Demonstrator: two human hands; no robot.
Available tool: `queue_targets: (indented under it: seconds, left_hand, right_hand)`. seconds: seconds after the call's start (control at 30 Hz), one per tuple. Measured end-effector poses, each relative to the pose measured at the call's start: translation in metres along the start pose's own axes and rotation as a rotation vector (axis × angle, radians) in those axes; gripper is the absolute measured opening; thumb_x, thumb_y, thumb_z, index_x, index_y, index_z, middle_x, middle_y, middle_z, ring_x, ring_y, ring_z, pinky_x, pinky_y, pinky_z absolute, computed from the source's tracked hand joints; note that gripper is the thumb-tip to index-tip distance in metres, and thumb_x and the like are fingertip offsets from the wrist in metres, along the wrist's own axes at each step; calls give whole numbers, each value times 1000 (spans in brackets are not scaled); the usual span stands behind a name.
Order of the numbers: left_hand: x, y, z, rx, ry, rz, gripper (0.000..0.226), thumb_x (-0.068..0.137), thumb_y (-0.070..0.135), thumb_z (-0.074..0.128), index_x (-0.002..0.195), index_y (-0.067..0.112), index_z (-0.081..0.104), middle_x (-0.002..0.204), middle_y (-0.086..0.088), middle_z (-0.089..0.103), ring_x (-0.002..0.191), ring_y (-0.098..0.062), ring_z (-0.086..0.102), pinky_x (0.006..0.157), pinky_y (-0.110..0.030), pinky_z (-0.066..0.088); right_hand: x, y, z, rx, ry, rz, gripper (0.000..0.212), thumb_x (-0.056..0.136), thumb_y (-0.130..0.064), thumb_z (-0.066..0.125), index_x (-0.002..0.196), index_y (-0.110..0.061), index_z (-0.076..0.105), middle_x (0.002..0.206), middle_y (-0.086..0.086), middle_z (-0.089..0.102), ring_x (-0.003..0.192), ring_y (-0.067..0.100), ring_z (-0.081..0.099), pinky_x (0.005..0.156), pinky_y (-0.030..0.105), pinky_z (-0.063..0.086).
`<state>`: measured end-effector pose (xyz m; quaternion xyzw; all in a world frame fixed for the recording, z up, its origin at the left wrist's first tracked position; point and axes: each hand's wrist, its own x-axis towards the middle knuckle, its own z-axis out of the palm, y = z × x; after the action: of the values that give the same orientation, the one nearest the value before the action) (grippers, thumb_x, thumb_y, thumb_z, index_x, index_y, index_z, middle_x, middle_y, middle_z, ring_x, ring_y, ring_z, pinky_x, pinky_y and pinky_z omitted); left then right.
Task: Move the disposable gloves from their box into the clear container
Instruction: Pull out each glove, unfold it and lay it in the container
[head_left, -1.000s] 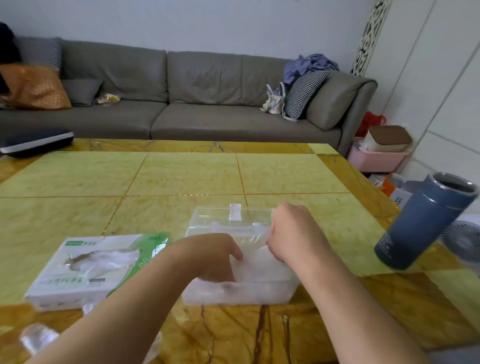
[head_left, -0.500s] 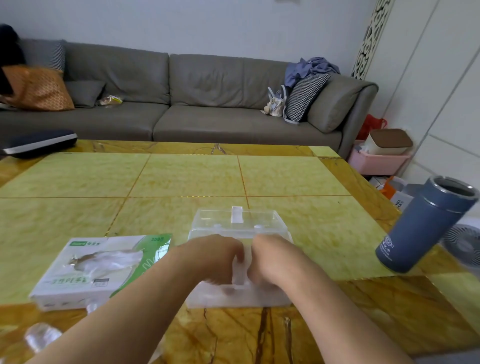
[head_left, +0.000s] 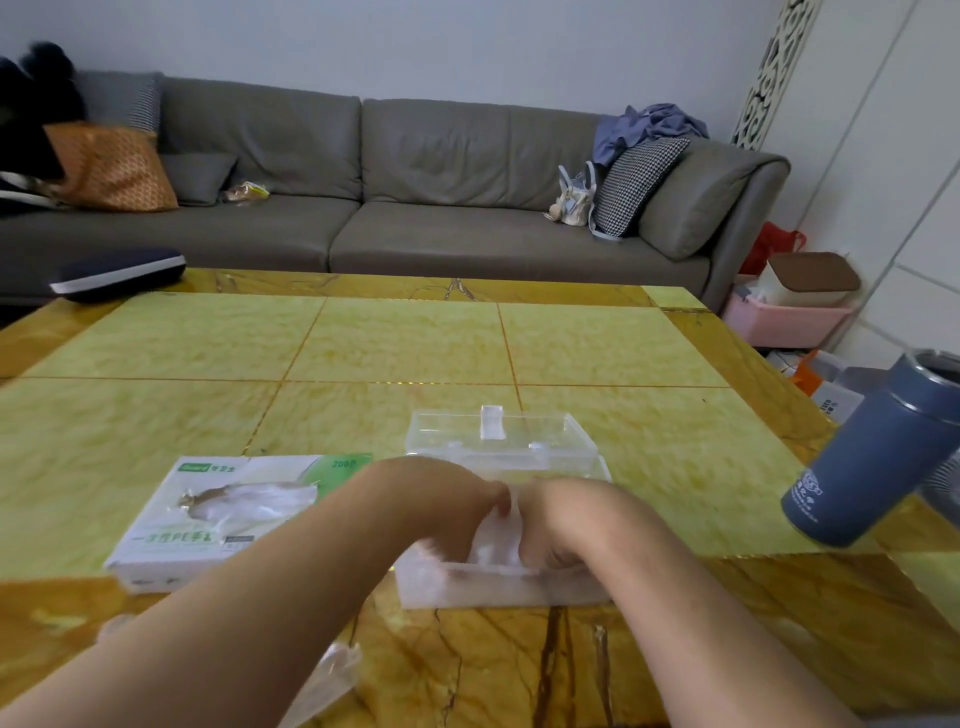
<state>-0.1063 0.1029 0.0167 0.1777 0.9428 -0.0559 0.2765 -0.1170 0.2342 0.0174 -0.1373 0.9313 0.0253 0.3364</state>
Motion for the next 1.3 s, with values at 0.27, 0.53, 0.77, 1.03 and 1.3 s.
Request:
queue_targets:
  seconds: [0.27, 0.53, 0.77, 1.03, 1.3]
  left_hand:
    - [-103, -44, -11, -804, 826, 73, 7, 96, 26, 69, 97, 28, 75, 80, 14, 77, 73, -2, 72, 71, -28, 59]
    - [-131, -69, 54, -470, -230, -154, 49, 86, 39, 82, 130, 42, 60, 82, 9, 79, 60, -4, 69, 57, -16, 52]
    - [-103, -69, 77, -471, -190, -159, 25, 91, 27, 76, 113, 30, 66, 67, 5, 72, 51, -7, 63, 47, -15, 48]
    - [-126, -75, 42, -956, 511, 114, 25, 91, 44, 76, 79, 23, 69, 62, -5, 38, 58, -25, 34, 57, -36, 30]
    - [-118, -48, 33, -1144, 856, 199, 30, 90, 42, 73, 81, 14, 78, 63, -17, 43, 60, -29, 34, 55, -36, 27]
  right_hand:
    - [-3, 15, 6, 130, 316, 57, 32, 85, 2, 55, 110, -15, 68, 100, 3, 71, 83, 20, 70, 83, 39, 63]
    - [-21, 10, 1, 358, 725, -4, 32, 76, 0, 49, 75, -23, 71, 74, -2, 68, 59, 23, 65, 52, 31, 51]
    - [-22, 4, 2, 427, 827, -47, 30, 83, -5, 51, 76, -27, 71, 75, -5, 69, 59, 20, 64, 50, 27, 44]
    - [-38, 0, -4, 620, 1082, -356, 16, 92, -12, 66, 96, -27, 73, 86, -13, 70, 81, 2, 66, 68, 22, 54]
    - [-53, -18, -5, 1081, 333, -845, 13, 96, -3, 72, 109, -4, 74, 99, 13, 76, 93, 28, 74, 86, 37, 59]
